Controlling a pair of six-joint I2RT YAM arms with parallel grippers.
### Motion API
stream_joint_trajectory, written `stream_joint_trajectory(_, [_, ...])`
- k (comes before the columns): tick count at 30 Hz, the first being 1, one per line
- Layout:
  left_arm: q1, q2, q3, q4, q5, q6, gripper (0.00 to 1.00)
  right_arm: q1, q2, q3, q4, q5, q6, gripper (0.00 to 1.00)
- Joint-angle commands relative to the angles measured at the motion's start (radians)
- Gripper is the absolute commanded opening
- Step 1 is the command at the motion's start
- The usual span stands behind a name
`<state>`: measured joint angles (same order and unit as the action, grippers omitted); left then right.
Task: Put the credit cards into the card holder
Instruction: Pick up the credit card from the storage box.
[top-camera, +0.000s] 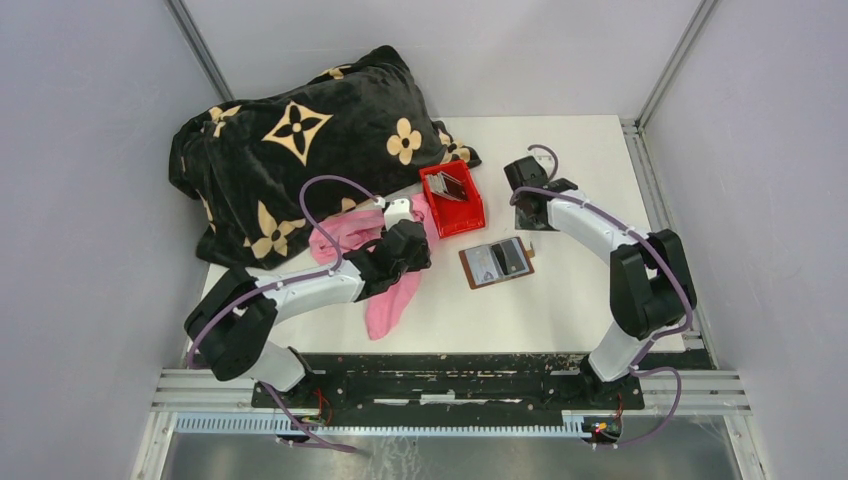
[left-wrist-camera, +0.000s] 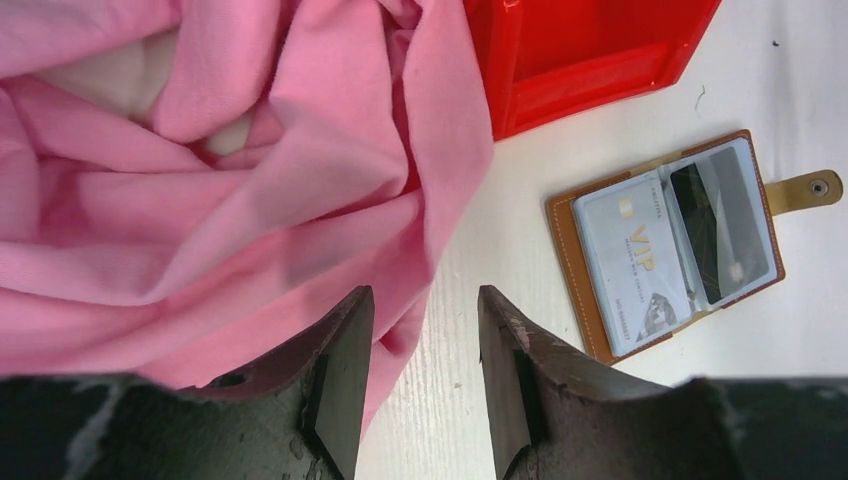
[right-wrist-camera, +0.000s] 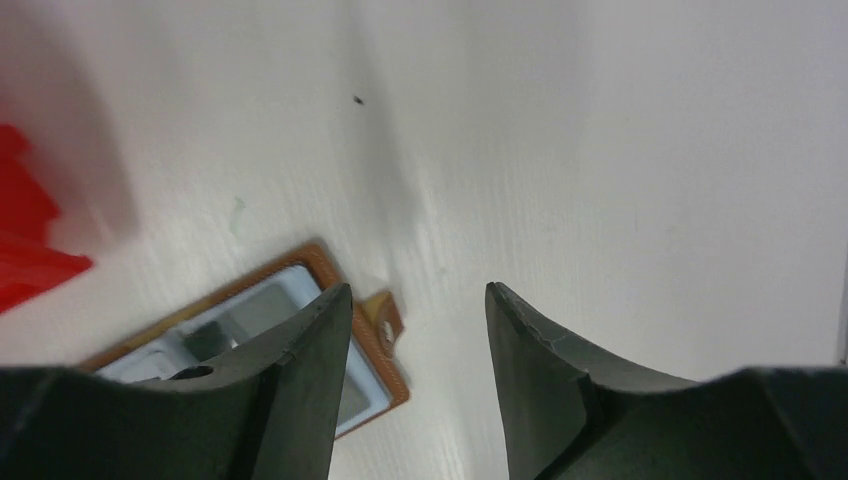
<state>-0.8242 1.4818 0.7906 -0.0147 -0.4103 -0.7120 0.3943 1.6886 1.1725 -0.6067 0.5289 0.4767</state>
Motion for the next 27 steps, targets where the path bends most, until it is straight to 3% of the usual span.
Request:
stream_joint_trajectory(1, [0.006,-0.038,0.033,-0.016,-0.076,0.058,0.50,-0.003,0.020,0.195,0.020,-0.114,-0.021,0.60])
stream_joint_trajectory(7, [0.020,-0.050,0.042,-0.024,-0.080,0.063,0.50,0.028,0.108,0.378,0.077,-0.358,-0.100,0.63])
stream_joint_trajectory(12, [0.052,-0.049,0.052,-0.022,-0.046,0.066,0.50,0.075,0.303,0.663,-0.025,-0.468,-0.155,0.63])
stream_joint_trajectory(20, [0.107,-0.065,0.053,-0.017,0.014,0.080,0.50,0.122,0.531,0.981,-0.120,-0.511,-0.175,0.63])
stream_joint_trajectory(27, [0.137,-0.087,0.025,0.000,0.046,0.083,0.50,0.127,0.610,1.034,-0.161,-0.520,-0.148,0.62])
